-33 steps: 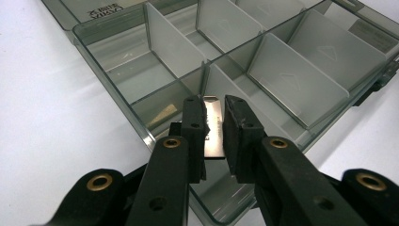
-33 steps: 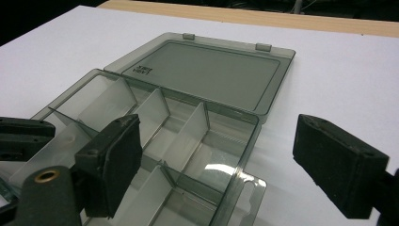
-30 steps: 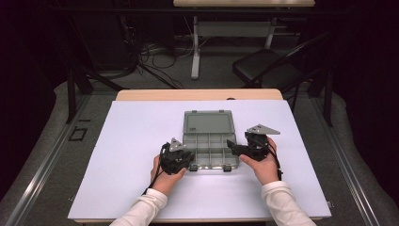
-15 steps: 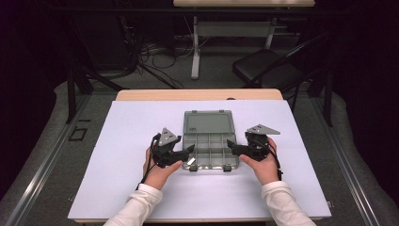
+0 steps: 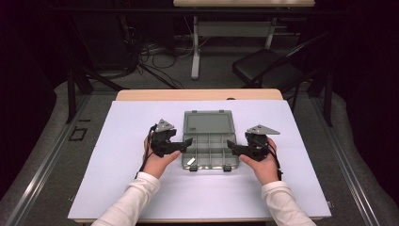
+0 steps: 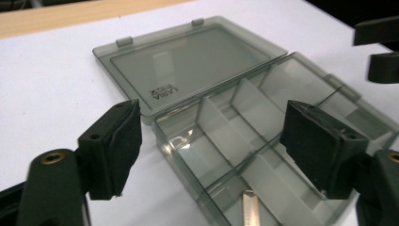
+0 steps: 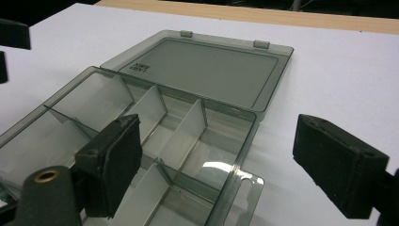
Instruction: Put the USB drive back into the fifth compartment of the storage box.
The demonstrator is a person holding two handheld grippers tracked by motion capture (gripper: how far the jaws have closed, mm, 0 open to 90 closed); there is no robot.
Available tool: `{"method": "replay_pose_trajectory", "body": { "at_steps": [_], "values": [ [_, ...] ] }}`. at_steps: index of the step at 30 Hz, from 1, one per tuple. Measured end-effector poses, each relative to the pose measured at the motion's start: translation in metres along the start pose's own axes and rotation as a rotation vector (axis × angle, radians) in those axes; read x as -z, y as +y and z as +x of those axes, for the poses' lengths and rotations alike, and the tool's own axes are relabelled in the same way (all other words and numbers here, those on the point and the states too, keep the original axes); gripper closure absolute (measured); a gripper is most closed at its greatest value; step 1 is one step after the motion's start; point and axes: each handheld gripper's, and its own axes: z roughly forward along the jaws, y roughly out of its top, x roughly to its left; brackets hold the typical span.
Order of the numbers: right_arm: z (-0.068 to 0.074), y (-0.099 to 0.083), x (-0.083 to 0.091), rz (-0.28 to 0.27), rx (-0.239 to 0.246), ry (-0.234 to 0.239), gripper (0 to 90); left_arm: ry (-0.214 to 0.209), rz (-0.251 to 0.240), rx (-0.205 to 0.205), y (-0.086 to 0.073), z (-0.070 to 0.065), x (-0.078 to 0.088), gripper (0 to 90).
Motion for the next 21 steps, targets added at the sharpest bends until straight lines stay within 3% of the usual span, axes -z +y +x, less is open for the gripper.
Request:
{"method": "replay_pose_trajectory", "body": {
  "at_steps": [12, 21],
  "values": [
    [0.000, 0.000, -0.001, 0.001, -0.003, 0.004, 15.7, 0.058, 0.077, -0.064, -0.001, 0.005, -0.027, 21.7],
    [-0.001, -0.001, -0.001, 0.003, -0.009, 0.003, 15.7, 0.089, 0.095, -0.052, -0.005, 0.015, -0.047, 25.0]
  ]
}}
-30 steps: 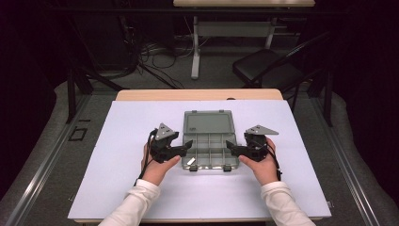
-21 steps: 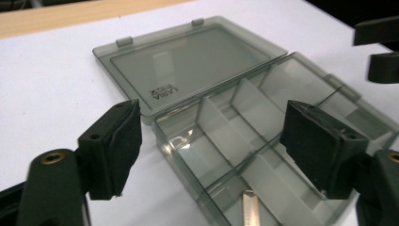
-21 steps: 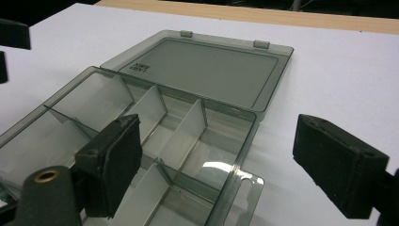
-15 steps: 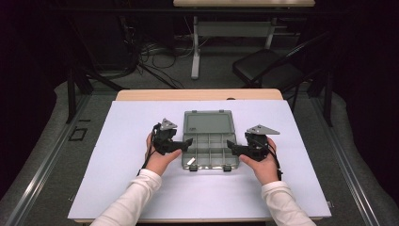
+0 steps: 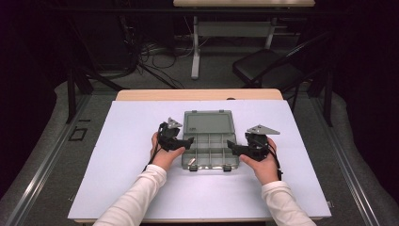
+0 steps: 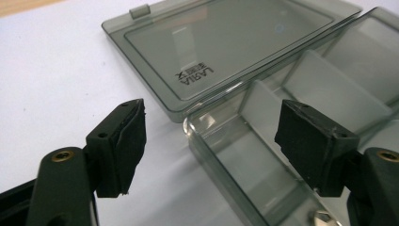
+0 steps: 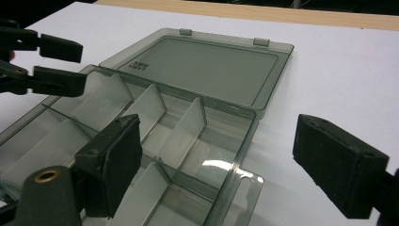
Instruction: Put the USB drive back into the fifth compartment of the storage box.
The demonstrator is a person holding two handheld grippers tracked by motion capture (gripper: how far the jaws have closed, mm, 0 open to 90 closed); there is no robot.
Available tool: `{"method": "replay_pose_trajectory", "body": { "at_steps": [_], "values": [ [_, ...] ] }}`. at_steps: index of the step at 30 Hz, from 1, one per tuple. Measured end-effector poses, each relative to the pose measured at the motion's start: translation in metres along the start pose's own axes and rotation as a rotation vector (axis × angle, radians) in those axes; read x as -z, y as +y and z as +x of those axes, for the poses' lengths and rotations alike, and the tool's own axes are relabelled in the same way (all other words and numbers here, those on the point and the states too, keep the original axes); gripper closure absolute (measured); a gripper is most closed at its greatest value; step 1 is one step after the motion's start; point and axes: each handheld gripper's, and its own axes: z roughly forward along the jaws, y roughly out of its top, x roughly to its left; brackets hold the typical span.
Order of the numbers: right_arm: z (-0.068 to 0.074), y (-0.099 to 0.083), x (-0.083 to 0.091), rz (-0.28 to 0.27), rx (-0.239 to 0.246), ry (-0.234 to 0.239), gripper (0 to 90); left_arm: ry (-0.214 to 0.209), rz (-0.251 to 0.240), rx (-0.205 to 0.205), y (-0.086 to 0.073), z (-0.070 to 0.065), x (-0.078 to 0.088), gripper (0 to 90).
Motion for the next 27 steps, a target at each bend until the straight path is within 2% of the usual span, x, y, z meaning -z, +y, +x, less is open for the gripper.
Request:
{"method": "replay_pose_trajectory", "body": {
  "at_steps": [6, 13, 14, 16, 18, 21, 22, 24, 27],
  "values": [
    [-0.001, 0.000, 0.000, 0.004, -0.005, 0.002, 15.7, 0.006, 0.026, 0.006, -0.003, 0.005, -0.009, 32.9],
    [-0.002, -0.001, -0.001, 0.004, -0.005, 0.002, 15.7, 0.032, 0.042, -0.002, -0.007, 0.004, -0.017, 34.1],
    [-0.002, -0.001, -0.001, 0.004, -0.006, 0.002, 15.7, 0.022, 0.055, -0.003, -0.007, 0.005, -0.017, 34.2],
    [-0.002, -0.001, -0.002, 0.006, -0.010, 0.001, 15.7, 0.035, 0.046, -0.007, -0.007, 0.004, -0.019, 34.5],
    [-0.002, -0.002, -0.002, 0.008, -0.012, 0.001, 15.7, 0.027, 0.058, -0.024, -0.007, 0.004, -0.020, 34.6],
    [-0.003, -0.002, -0.002, 0.008, -0.011, 0.001, 15.7, 0.050, 0.061, -0.048, -0.009, 0.003, -0.023, 36.0],
    [-0.003, -0.002, -0.002, 0.008, -0.014, 0.001, 15.7, 0.037, 0.074, -0.057, -0.009, 0.003, -0.023, 36.5],
    [-0.003, -0.002, -0.002, 0.007, -0.012, 0.001, 15.7, 0.037, 0.052, -0.067, -0.010, 0.003, -0.024, 37.1],
    [-0.004, -0.002, -0.002, 0.007, -0.015, -0.001, 15.7, 0.014, 0.054, -0.092, -0.009, 0.003, -0.024, 41.5]
  ]
}}
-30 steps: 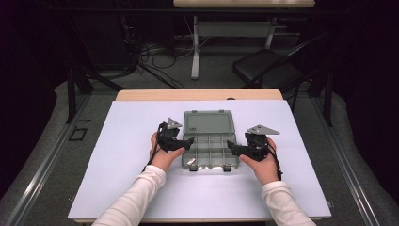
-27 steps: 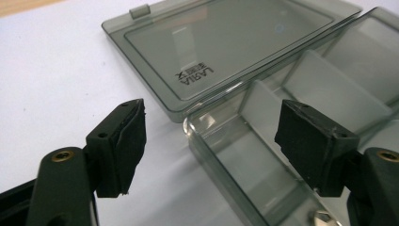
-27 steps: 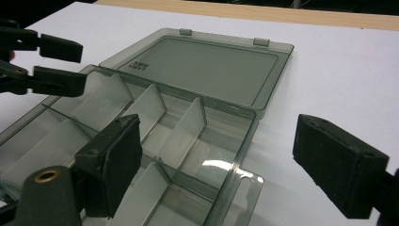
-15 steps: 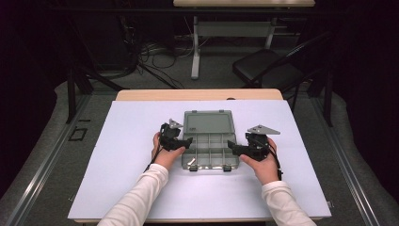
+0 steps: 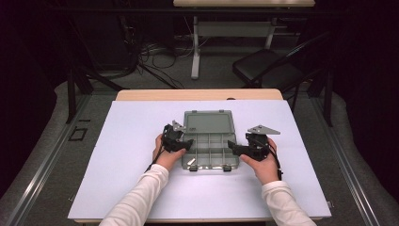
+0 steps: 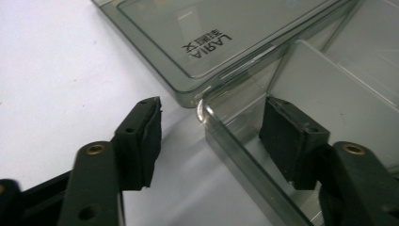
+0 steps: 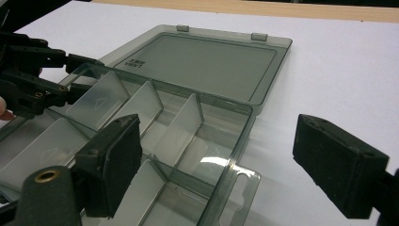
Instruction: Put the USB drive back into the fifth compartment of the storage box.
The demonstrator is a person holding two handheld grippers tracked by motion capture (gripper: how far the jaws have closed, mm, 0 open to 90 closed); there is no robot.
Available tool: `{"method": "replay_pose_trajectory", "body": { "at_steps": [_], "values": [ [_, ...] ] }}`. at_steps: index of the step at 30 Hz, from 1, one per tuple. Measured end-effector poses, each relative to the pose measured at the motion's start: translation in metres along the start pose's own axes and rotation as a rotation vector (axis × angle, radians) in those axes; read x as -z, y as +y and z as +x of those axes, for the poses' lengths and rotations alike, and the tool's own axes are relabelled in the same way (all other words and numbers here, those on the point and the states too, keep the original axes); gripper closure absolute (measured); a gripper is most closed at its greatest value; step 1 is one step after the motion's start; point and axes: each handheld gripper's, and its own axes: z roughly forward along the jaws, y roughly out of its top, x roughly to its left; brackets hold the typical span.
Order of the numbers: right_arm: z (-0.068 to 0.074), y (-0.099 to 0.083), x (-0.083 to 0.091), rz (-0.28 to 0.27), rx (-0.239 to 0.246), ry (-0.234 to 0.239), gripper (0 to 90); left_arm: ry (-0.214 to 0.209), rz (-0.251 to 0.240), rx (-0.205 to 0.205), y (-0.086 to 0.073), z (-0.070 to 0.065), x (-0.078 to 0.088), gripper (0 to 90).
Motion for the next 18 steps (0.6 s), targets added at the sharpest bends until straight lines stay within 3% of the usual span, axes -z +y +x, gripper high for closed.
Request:
{"method": "replay_pose_trajectory", "body": {
  "at_steps": [7, 11, 18],
  "values": [
    [-0.0015, -0.0001, -0.0015, 0.009, 0.009, -0.001, 16.9, -0.004, -0.002, 0.005, -0.0005, -0.0001, 0.0000, 43.6],
    [0.0024, -0.0010, -0.0050, 0.037, 0.079, -0.003, 17.7, -0.002, -0.001, 0.002, -0.0004, -0.0001, 0.0001, 43.7],
    [-0.0013, 0.0041, -0.0098, 0.070, 0.066, 0.034, 23.6, -0.006, -0.002, 0.009, -0.0006, -0.0003, -0.0001, 43.9]
  ]
}}
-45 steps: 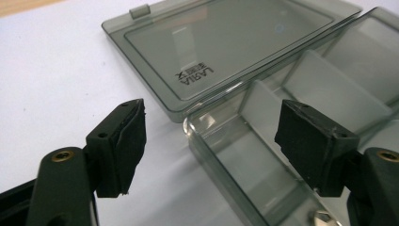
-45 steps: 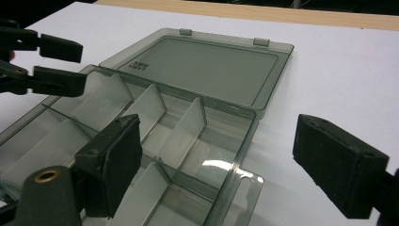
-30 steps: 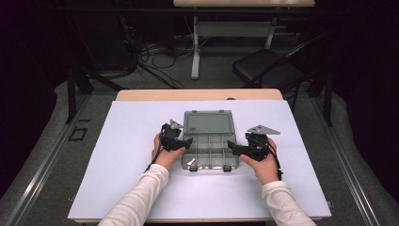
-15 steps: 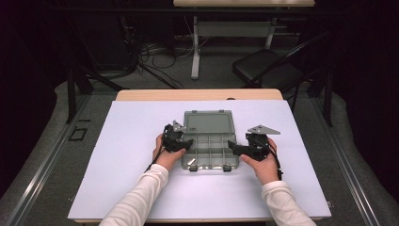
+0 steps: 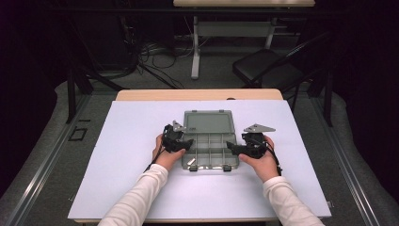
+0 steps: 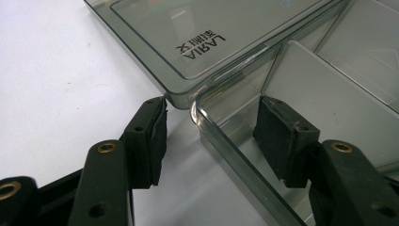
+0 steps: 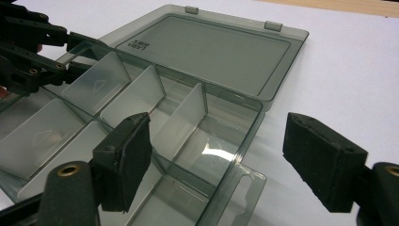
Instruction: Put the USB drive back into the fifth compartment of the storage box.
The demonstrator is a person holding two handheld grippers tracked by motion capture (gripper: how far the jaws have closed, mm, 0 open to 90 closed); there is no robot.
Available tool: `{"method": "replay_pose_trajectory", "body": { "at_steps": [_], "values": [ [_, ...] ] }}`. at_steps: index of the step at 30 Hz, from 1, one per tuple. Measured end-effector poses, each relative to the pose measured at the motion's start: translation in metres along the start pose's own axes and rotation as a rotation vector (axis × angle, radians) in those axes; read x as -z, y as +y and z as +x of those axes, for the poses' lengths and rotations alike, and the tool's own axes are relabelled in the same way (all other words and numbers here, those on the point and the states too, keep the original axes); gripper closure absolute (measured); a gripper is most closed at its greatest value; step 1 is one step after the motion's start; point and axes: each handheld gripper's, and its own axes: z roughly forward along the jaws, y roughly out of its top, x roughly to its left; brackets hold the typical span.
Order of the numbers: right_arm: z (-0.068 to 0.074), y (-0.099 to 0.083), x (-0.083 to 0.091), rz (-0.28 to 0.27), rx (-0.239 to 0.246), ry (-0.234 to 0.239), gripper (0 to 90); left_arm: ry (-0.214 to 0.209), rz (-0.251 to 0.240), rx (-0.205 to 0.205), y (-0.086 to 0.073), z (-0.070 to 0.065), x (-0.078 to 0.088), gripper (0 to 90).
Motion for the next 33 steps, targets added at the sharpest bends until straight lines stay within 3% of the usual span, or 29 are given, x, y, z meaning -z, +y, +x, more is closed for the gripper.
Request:
{"method": "replay_pose_trajectory", "body": {
  "at_steps": [4, 12, 15, 20, 23, 33],
  "values": [
    [-0.004, 0.009, 0.000, 0.035, -0.014, 0.019, 25.0, 0.001, 0.000, 0.000, 0.000, 0.000, 0.000, 44.0],
    [-0.012, 0.030, -0.006, 0.062, -0.051, -0.039, 25.7, 0.004, 0.001, -0.001, 0.000, 0.000, 0.000, 44.1],
    [-0.012, 0.037, -0.011, 0.083, -0.028, -0.057, 25.4, 0.007, 0.000, 0.000, 0.000, -0.001, 0.000, 44.3],
    [-0.013, 0.049, -0.019, 0.083, -0.010, -0.037, 26.0, 0.001, 0.003, 0.009, 0.000, 0.000, 0.000, 45.8],
    [-0.014, 0.055, -0.024, 0.090, -0.036, -0.023, 25.8, 0.003, 0.002, 0.010, 0.000, -0.001, 0.000, 46.0],
    [-0.024, 0.065, -0.040, 0.113, -0.038, -0.072, 26.6, 0.007, 0.003, 0.013, 0.000, -0.001, 0.000, 46.6]
  ]
}}
